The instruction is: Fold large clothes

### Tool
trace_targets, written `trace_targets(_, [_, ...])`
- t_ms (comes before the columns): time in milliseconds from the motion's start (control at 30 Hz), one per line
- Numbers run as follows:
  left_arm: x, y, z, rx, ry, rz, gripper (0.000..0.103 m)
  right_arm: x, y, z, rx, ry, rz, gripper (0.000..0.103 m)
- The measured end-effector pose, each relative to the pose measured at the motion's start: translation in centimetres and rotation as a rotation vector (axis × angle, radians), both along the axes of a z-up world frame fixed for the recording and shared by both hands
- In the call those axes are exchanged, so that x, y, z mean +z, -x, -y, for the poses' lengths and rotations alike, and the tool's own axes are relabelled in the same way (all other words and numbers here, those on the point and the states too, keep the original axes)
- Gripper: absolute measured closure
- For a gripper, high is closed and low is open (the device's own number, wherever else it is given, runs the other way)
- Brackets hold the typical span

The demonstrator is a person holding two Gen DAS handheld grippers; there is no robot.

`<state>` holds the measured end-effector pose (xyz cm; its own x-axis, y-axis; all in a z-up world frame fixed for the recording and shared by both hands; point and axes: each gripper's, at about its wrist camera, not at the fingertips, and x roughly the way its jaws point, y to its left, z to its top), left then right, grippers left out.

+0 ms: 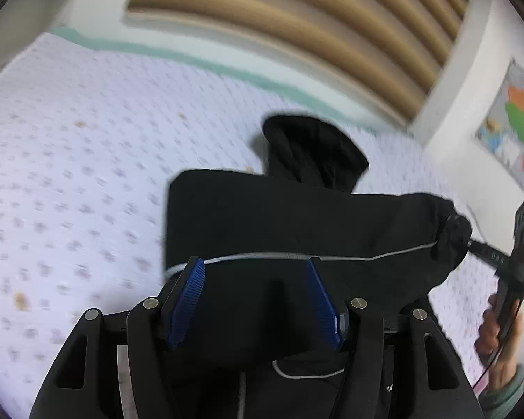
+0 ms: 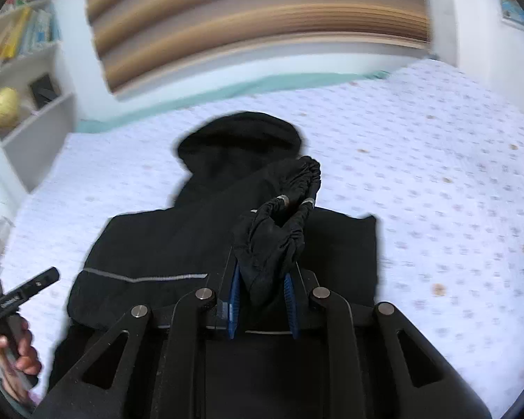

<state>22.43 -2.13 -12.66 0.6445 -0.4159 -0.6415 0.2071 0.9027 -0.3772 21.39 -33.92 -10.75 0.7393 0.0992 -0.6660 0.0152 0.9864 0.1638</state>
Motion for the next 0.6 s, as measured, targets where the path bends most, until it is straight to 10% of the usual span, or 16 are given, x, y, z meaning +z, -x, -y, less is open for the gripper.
trace_targets(300, [-7.2,-2.0,5.5,-0.084,-0.204,-0.115,0.042,-13.3,-2.3,4.0,-0.056,0.017,-0.245,0.076])
trace_targets(467, [-6.1,-1.7,4.9,-0.127,-0.187,-0.113,0.042,-12.0,-1.6,4.7,-0.034,-0.018,-0.236,0.066])
trace_targets(600, [-2.8,-0.7,3.3,-0.149,-0.055,-0.034,0.041,-7.1,0.2,4.4,-0.047,-0.022,-0.105,0.028])
